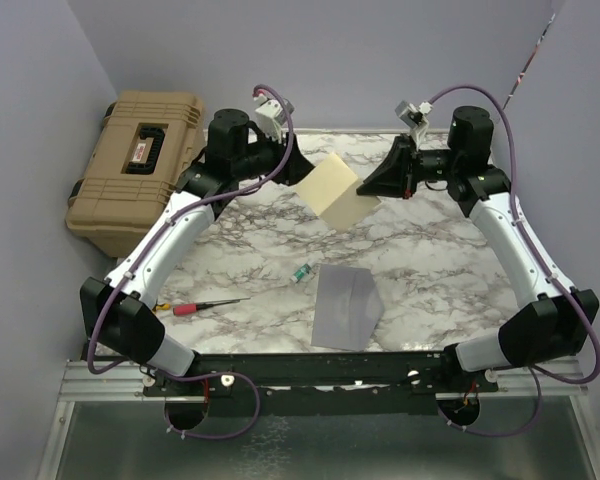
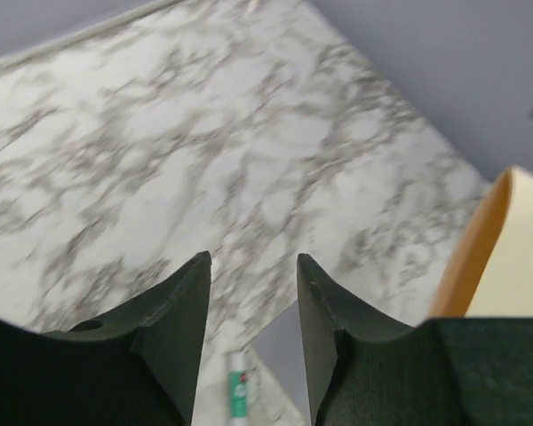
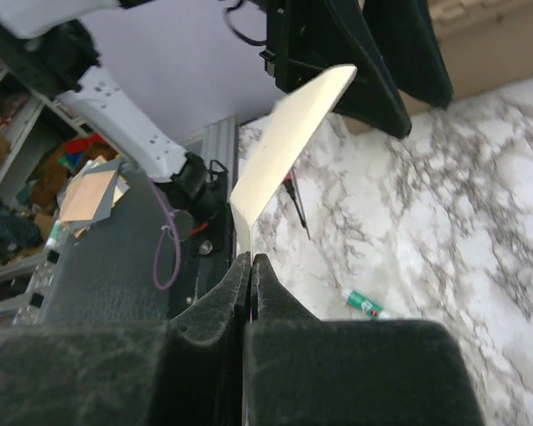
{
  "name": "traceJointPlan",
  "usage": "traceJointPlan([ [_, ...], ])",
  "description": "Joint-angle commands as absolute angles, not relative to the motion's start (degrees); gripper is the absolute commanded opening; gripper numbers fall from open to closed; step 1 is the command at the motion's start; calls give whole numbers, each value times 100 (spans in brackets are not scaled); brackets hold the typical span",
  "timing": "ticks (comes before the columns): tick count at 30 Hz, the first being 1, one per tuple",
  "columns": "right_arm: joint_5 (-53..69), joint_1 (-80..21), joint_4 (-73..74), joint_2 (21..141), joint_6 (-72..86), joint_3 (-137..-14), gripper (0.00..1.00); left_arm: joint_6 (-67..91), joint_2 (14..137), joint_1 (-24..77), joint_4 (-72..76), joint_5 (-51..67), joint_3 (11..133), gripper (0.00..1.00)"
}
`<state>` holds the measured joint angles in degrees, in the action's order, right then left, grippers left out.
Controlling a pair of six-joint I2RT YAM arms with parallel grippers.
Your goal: Place the letter into the envelope and seal it
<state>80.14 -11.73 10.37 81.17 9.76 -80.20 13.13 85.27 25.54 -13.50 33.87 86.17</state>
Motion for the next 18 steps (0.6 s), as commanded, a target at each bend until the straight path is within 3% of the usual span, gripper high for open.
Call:
traceJointPlan([
  [1, 6623, -1186, 2234, 8294, 359, -7844, 1, 512, 8409, 2430, -2562, 280, 8319, 41],
  [5, 5445, -1182, 1891, 8442, 848, -7595, 1, 953, 8647, 2331, -2921, -1387, 8621, 50],
  [7, 5327, -1186, 1890, 8543, 900, -7593, 1, 1185, 8777, 2293, -3071, -1673, 8791, 53],
  [9, 5435, -1187, 1714, 8577, 1016, -7514, 1, 1158, 8834, 2282, -3022, -759, 8865, 56],
  [13, 5874, -1195, 896, 8510, 1407, -7161, 1, 1439, 8992, 2297, -2385, 1754, 8911, 73],
  [18, 6399, -1195, 367, 8549, 1840, -7093, 1, 1573, 8911, 2453, -1668, 3512, 8701, 83],
])
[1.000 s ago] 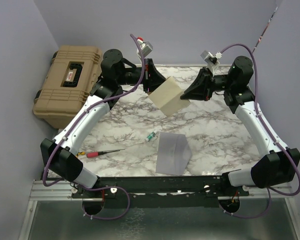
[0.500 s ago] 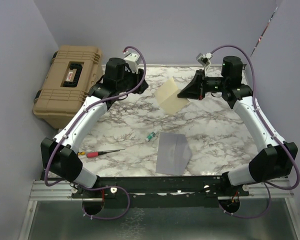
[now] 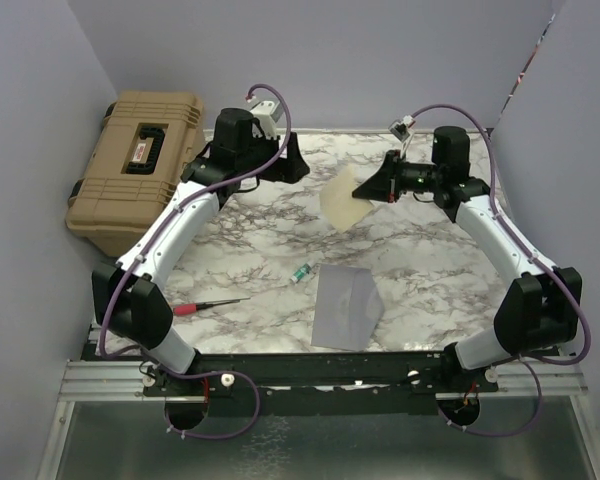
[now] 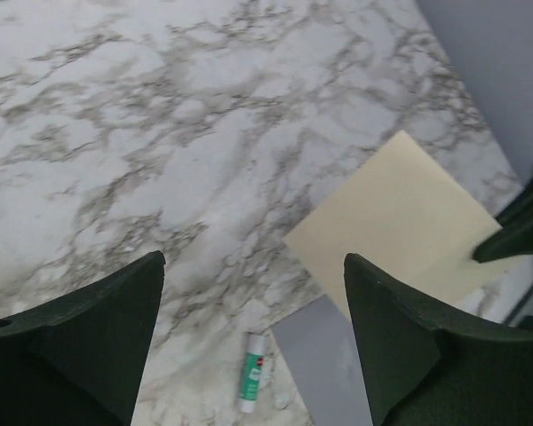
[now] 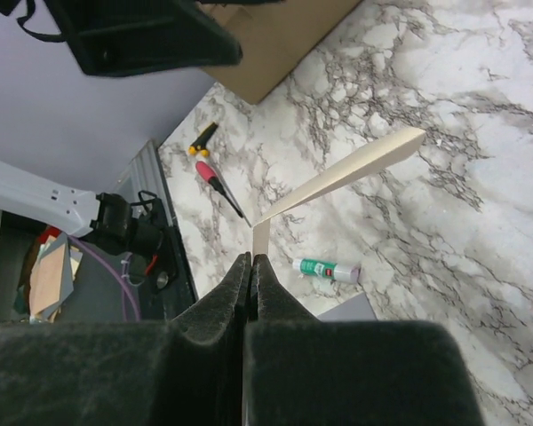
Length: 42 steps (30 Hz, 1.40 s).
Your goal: Place the letter into the envelope and seal it
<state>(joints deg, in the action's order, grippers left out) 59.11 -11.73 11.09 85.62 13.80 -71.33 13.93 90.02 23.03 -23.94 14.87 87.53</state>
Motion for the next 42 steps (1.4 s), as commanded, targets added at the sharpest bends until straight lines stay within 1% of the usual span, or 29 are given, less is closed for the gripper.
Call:
traceJointPlan([
  [1, 6553, -1195, 242, 8551, 1937, -7088, 1, 1417, 8819, 2525, -1570, 3743, 8587, 85],
  [3, 6802, -1195, -40, 8541, 2177, -7057, 1, 1229, 8643, 2660, -1446, 3945, 8402, 88],
  [5, 7062, -1204, -432, 8498, 2431, -6986, 1, 1075, 8500, 2793, -1273, 4156, 8272, 89],
  [8, 7180, -1204, -859, 8415, 2777, -6841, 1, 1050, 8460, 2959, -1026, 4182, 8137, 87],
  [11, 7256, -1204, -976, 8385, 2936, -6818, 1, 1027, 8527, 3021, -941, 4334, 8093, 79],
  [14, 7350, -1204, -1150, 8339, 3123, -6753, 1, 902, 8532, 3064, -909, 4630, 7945, 67],
  [17, 7506, -1236, -1084, 8306, 3162, -6777, 1, 698, 8524, 3067, -919, 4925, 7757, 65],
  [22, 7454, -1474, -397, 8292, 2709, -6904, 1, 625, 8567, 3076, -937, 5082, 7714, 51],
  [26, 7381, -1572, -169, 8366, 2573, -6969, 1, 646, 8583, 3076, -935, 5366, 7655, 48],
  [27, 7326, -1599, -201, 8380, 2579, -6970, 1, 654, 8540, 3076, -932, 5720, 7544, 44],
  [29, 7320, -1600, -246, 8368, 2602, -6955, 1, 643, 8501, 3076, -936, 5939, 7472, 41],
  [34, 7471, -1640, -373, 8411, 2758, -7032, 1, 509, 8405, 3076, -1068, 5937, 7321, 36],
  [39, 7510, -1691, -333, 8381, 2651, -7030, 1, 600, 8430, 3076, -1076, 5877, 7374, 36],
  [42, 7462, -1717, -334, 8352, 2570, -6961, 1, 751, 8467, 3084, -1079, 5764, 7451, 45],
])
